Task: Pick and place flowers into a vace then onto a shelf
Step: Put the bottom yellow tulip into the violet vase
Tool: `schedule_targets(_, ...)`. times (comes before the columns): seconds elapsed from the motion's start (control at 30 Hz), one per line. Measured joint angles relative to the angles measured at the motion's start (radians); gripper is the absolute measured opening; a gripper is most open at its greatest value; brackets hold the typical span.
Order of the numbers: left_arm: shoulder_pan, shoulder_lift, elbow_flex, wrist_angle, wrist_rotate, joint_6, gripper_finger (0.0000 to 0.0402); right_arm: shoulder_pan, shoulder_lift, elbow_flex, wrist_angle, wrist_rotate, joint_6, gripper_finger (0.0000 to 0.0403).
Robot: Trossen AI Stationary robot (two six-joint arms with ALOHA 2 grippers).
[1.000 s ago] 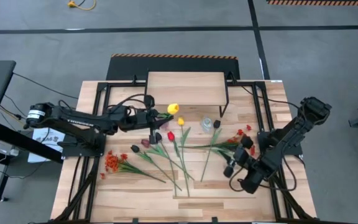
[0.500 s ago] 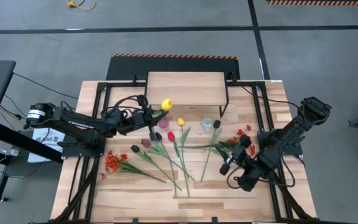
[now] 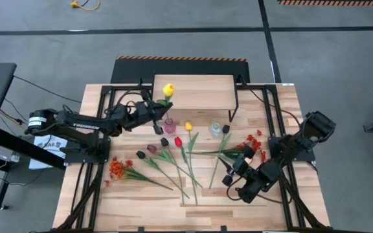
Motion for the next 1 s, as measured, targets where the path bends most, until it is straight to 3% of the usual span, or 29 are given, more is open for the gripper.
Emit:
schedule_targets(0.17, 0.009, 0.0, -0.073, 0.127, 0.011, -0.005, 0.0006, -0.027, 0.008, 0.0, 0.007, 0.018, 0.0, 0.0113)
schedule_targets(0.33, 0.009, 0.0, -0.076, 0.12, 0.007, 0.002, 0.0006, -0.047, 0.0, 0.001, 0.03, 0.015, -0.029, 0.0113)
schedule_targets(0.63, 0.009, 0.0, -0.076, 0.069, -0.094, -0.008, 0.0006, -0.053, 0.001, 0.001, 0.051, 0.014, -0.069, 0.0113)
schedule_targets(1.0, 0.009, 0.0, -0.076, 0.065, -0.101, -0.021, 0.0006, -0.053, 0.001, 0.001, 0.06, 0.014, -0.095, 0.0113)
